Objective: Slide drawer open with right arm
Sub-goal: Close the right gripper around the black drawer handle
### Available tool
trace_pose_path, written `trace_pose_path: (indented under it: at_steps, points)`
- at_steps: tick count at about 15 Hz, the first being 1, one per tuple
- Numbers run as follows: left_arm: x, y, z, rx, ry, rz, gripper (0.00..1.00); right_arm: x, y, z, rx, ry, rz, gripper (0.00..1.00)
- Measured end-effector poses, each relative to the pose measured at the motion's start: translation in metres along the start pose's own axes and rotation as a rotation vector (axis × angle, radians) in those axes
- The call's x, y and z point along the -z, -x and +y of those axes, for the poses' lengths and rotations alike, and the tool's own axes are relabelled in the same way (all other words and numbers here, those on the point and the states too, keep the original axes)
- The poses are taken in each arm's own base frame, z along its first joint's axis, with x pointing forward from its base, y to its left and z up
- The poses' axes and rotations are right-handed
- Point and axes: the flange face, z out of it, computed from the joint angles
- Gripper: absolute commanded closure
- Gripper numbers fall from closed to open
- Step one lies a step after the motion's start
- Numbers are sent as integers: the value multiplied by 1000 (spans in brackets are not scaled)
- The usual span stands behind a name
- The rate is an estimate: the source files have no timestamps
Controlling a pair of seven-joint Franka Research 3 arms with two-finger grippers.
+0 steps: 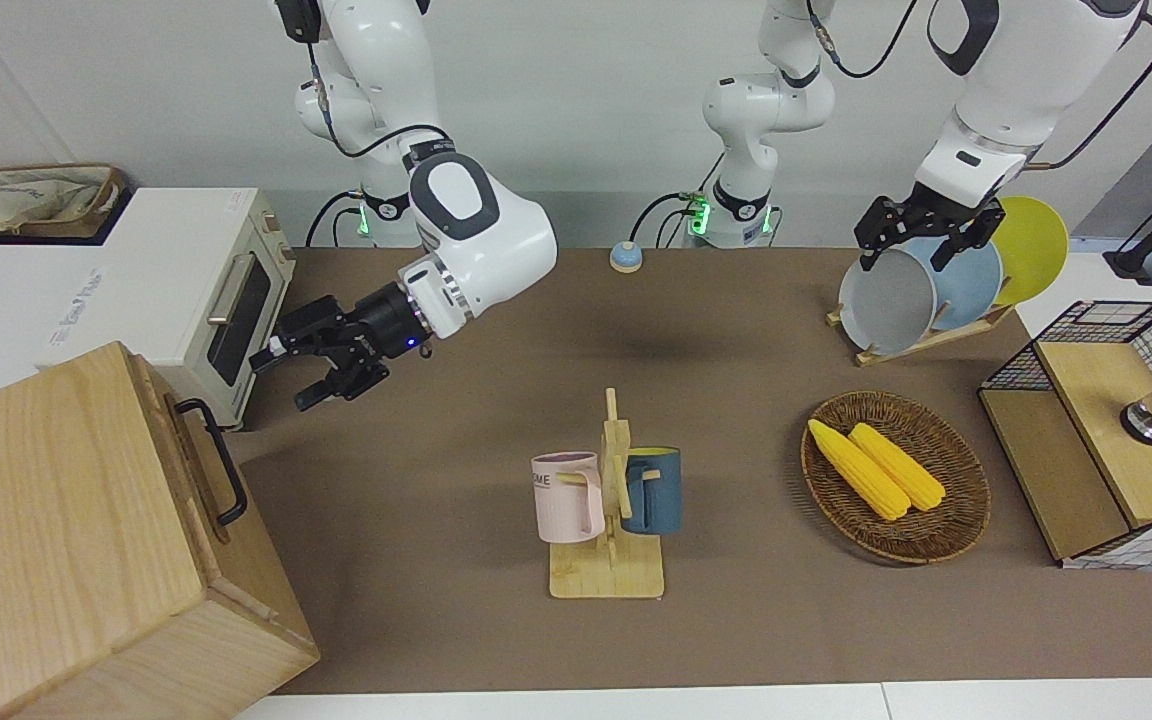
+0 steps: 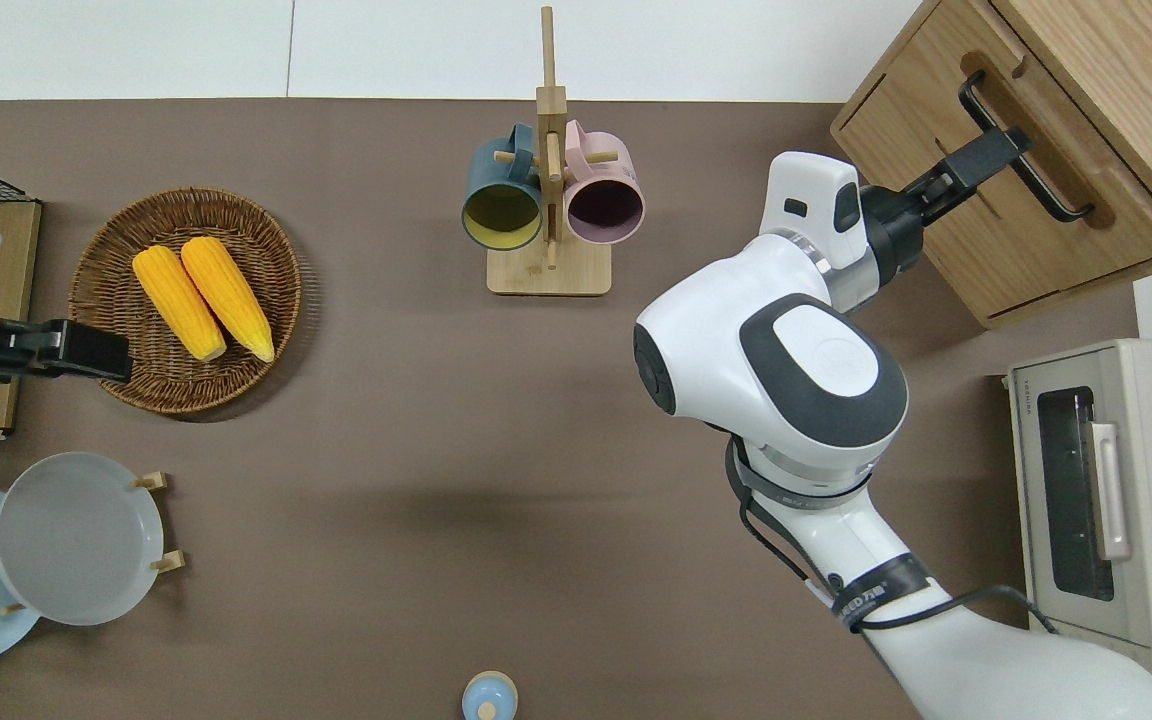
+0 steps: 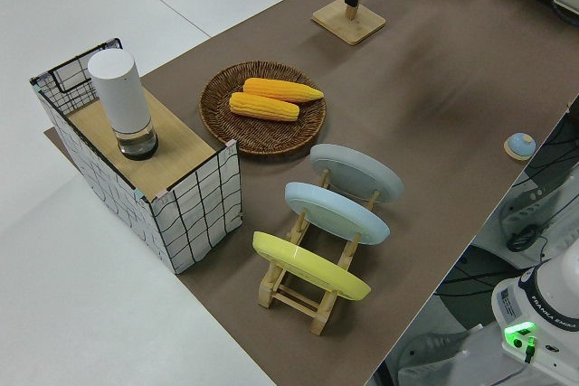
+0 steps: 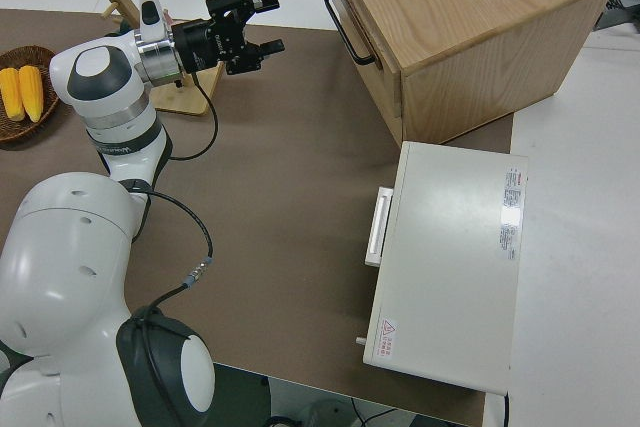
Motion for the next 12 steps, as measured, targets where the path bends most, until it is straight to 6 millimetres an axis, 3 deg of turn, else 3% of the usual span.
trace_pose_path:
  at_steps: [8, 12]
  points:
    - [0, 0, 0, 0, 0, 0, 7, -55, -8, -58, -35, 137, 11, 25]
    - [0, 0, 0, 0, 0, 0, 7, -77, -7, -67, -37, 163, 28, 96]
